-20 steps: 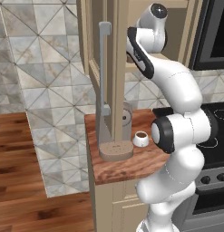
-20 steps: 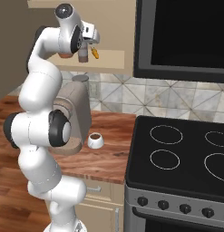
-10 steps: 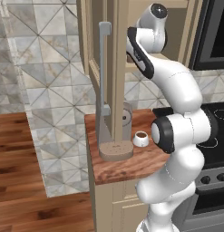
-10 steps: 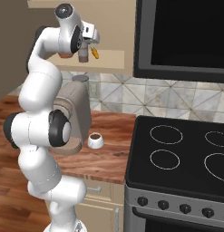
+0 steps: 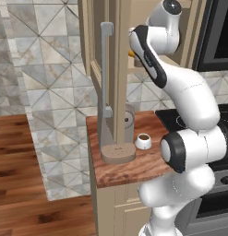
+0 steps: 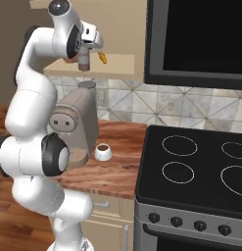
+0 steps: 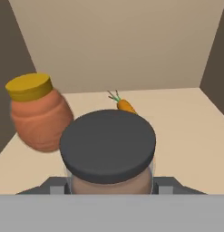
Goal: Pick the cinnamon and honey bottle from the cabinet and place them next to the mug.
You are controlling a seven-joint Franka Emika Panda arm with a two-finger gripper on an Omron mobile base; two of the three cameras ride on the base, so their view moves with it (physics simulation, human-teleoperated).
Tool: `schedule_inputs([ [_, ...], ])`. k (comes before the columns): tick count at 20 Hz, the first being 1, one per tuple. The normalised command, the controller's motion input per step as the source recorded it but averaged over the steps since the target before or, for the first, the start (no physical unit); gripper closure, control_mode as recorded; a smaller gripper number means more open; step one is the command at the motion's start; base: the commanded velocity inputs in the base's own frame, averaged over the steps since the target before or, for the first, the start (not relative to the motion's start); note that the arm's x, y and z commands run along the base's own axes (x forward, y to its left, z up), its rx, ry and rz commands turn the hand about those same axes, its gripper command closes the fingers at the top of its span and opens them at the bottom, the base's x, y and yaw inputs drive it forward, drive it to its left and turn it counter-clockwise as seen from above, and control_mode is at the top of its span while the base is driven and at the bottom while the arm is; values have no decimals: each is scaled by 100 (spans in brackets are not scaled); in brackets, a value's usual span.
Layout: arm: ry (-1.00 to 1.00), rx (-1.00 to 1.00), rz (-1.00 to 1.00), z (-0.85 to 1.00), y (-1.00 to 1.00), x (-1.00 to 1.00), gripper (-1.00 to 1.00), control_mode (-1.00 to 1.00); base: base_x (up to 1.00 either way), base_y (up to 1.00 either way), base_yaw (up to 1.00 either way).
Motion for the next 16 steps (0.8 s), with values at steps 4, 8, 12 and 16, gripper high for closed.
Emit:
schedule_inputs([
  [4,0,1,0,-1,0,-100,100,-100,0,0,0],
  [8,-1,1,0,-11,0,-100,100,-100,0,0,0],
  [12,-3,1,0,-16,-6,-100,100,-100,0,0,0],
  [16,-6,1,0,-19,-32,-100,100,-100,0,0,0],
])
